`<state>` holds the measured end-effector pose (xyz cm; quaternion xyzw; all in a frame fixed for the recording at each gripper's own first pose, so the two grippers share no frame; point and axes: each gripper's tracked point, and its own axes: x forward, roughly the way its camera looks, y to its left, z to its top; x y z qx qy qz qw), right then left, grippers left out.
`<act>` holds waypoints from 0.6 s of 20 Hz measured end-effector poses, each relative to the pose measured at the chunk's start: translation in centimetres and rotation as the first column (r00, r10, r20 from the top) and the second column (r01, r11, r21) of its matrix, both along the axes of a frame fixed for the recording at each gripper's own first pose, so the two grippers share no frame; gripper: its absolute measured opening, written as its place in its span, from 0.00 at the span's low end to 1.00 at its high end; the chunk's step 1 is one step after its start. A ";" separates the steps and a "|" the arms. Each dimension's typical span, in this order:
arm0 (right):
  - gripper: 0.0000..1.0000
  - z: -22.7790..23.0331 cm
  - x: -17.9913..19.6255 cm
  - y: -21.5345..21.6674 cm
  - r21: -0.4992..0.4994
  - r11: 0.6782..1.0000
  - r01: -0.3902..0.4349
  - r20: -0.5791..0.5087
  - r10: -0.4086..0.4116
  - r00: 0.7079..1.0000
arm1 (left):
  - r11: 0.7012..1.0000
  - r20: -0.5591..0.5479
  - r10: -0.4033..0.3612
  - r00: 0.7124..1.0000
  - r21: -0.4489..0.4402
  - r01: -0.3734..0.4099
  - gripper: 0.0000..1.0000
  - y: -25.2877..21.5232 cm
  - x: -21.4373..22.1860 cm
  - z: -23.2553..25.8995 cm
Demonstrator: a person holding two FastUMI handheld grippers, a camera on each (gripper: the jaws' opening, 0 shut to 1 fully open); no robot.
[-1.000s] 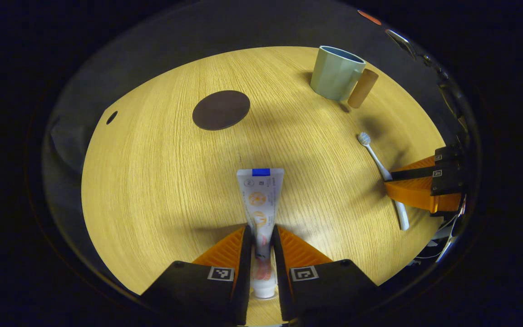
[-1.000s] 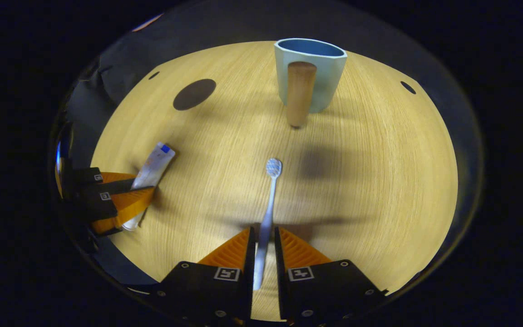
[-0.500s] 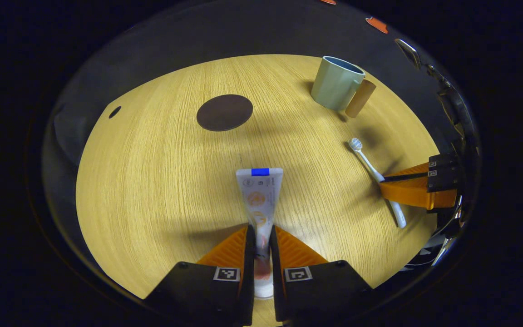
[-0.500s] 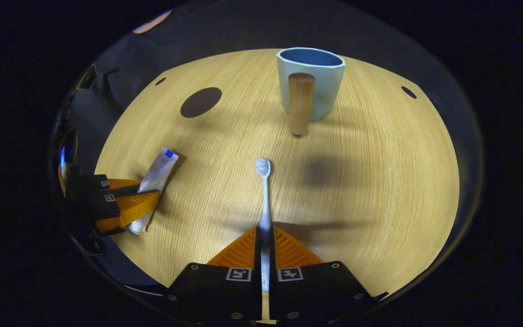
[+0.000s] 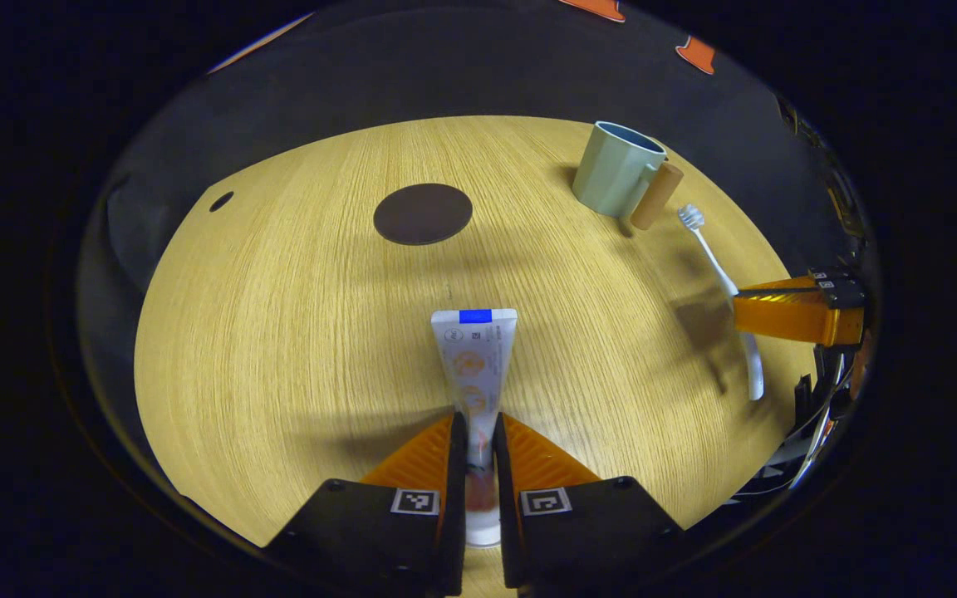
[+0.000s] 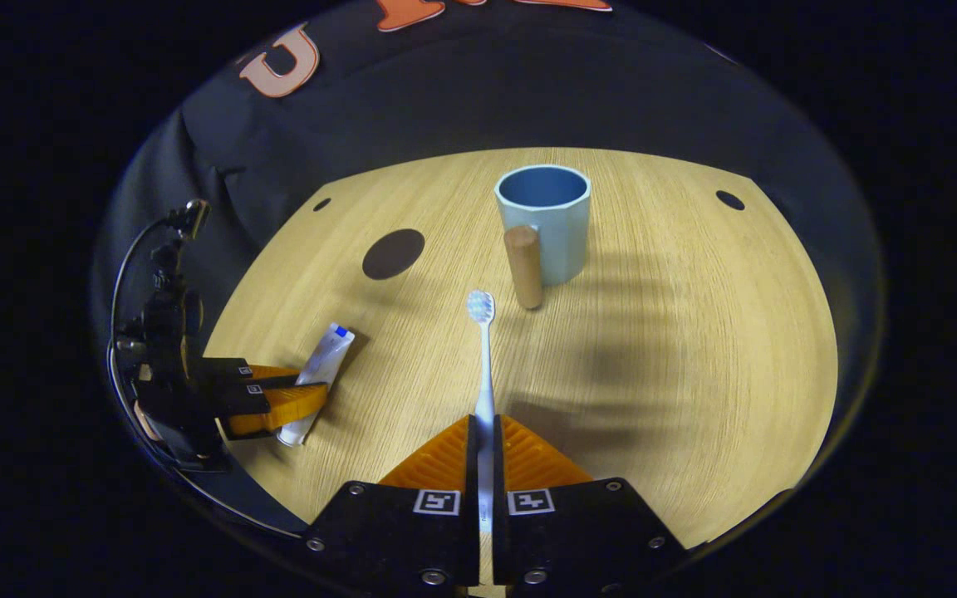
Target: Put the toothbrush and toothpaste on the desktop into the cup, then pick up the cup and place it on the coaster on the desktop.
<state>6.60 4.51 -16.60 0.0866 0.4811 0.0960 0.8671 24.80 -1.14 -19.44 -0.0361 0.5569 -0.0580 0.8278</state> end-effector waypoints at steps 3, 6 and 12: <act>0.06 2.1 1.6 -1.4 0.039 0.999 0.030 0.073 -0.033 0.997 | 1.000 0.016 -0.006 1.000 -0.027 0.006 0.22 -1.2 -0.5 0.5; 0.06 4.2 4.0 -2.4 0.080 0.995 0.066 0.179 -0.079 0.981 | 0.999 0.024 -0.006 1.000 -0.039 0.007 0.21 -0.9 -0.3 0.6; 0.06 7.3 7.8 -3.2 0.137 0.988 0.070 0.336 -0.113 0.935 | 0.998 0.077 -0.013 0.997 -0.057 0.018 0.22 -0.9 0.0 1.0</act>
